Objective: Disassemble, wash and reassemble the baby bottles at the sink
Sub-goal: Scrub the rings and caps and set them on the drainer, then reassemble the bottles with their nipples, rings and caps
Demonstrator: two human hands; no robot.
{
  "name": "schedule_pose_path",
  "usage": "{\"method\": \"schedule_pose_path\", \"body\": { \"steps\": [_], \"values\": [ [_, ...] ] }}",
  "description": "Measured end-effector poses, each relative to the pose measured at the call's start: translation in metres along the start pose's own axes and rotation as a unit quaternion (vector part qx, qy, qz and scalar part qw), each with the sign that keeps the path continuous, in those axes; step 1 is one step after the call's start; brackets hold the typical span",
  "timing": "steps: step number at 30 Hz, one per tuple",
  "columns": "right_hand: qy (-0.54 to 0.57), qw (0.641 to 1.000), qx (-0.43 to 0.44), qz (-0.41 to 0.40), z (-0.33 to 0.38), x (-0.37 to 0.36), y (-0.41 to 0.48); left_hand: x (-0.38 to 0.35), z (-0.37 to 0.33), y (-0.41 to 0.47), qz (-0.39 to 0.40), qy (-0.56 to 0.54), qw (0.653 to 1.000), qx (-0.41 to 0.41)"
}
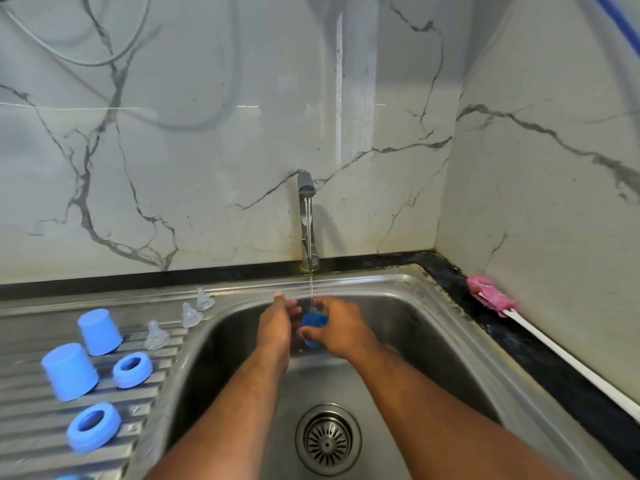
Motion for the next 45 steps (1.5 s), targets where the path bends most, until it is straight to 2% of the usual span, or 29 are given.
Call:
{"method": "schedule_pose_path", "body": {
  "steps": [4, 7, 9, 11, 13, 15, 18, 21, 24, 28, 31, 36, 39, 43, 45],
  "values": [
    [0.015, 1.0, 0.004, -0.019, 0.001, -0.002, 0.001, 0.002, -0.018, -0.006, -0.013, -0.002, 0.995, -0.1],
    [-0.005, 1.0, -0.001, 0.002, 0.002, -0.004, 0.001, -0.003, -0.03, -0.008, 0.015, 0.0, 0.989, -0.15],
    [0.009, 1.0, 0.005, -0.029, 0.003, -0.003, 0.003, -0.006, -0.034, -0.008, 0.042, 0.008, 0.985, -0.167],
    [0.015, 0.999, 0.021, -0.031, 0.003, -0.005, 0.003, -0.01, -0.037, -0.009, 0.07, 0.016, 0.983, -0.171],
    [-0.013, 1.0, 0.019, 0.011, 0.001, -0.01, 0.002, -0.015, -0.042, -0.01, 0.092, 0.018, 0.982, -0.167],
    [-0.033, 0.999, 0.027, -0.002, 0.001, -0.01, 0.004, -0.021, -0.051, -0.009, 0.102, 0.024, 0.982, -0.155],
    [-0.005, 0.999, 0.046, -0.016, 0.002, -0.01, 0.005, -0.028, -0.063, -0.004, 0.121, 0.055, 0.983, -0.129],
    [0.006, 0.999, 0.027, 0.023, -0.002, -0.016, 0.006, -0.029, -0.069, 0.005, 0.124, 0.08, 0.981, -0.123],
    [0.027, 0.999, 0.033, -0.021, -0.004, -0.015, 0.01, -0.029, -0.069, 0.013, 0.119, 0.085, 0.981, -0.13],
    [0.016, 1.0, 0.016, 0.019, -0.008, -0.02, 0.008, -0.026, -0.071, 0.009, 0.124, 0.083, 0.98, -0.129],
    [0.017, 1.0, 0.011, -0.015, -0.009, -0.015, 0.01, -0.025, -0.072, 0.004, 0.132, 0.092, 0.978, -0.133],
    [-0.039, 0.999, -0.013, -0.009, -0.012, -0.011, 0.009, -0.024, -0.071, 0.015, 0.145, 0.095, 0.975, -0.14],
    [-0.023, 0.999, 0.017, -0.03, -0.007, -0.008, 0.011, -0.025, -0.071, 0.02, 0.165, 0.13, 0.969, -0.132],
    [-0.042, 0.998, 0.026, 0.035, -0.007, -0.018, 0.01, -0.032, -0.072, 0.015, 0.187, 0.208, 0.953, -0.12],
    [-0.035, 0.999, 0.02, 0.009, -0.009, -0.014, 0.011, -0.035, -0.076, 0.012, 0.172, 0.201, 0.957, -0.123]
  ]
}}
Point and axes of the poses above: each hand's wrist, its own y-axis towards the middle knuckle, its own x-axis out of the back of the hand, z = x × y, the point moved 2 cm from there along y, towards the middle knuckle, and after that the axes turned 10 degrees about z, right-handed, at the moved point
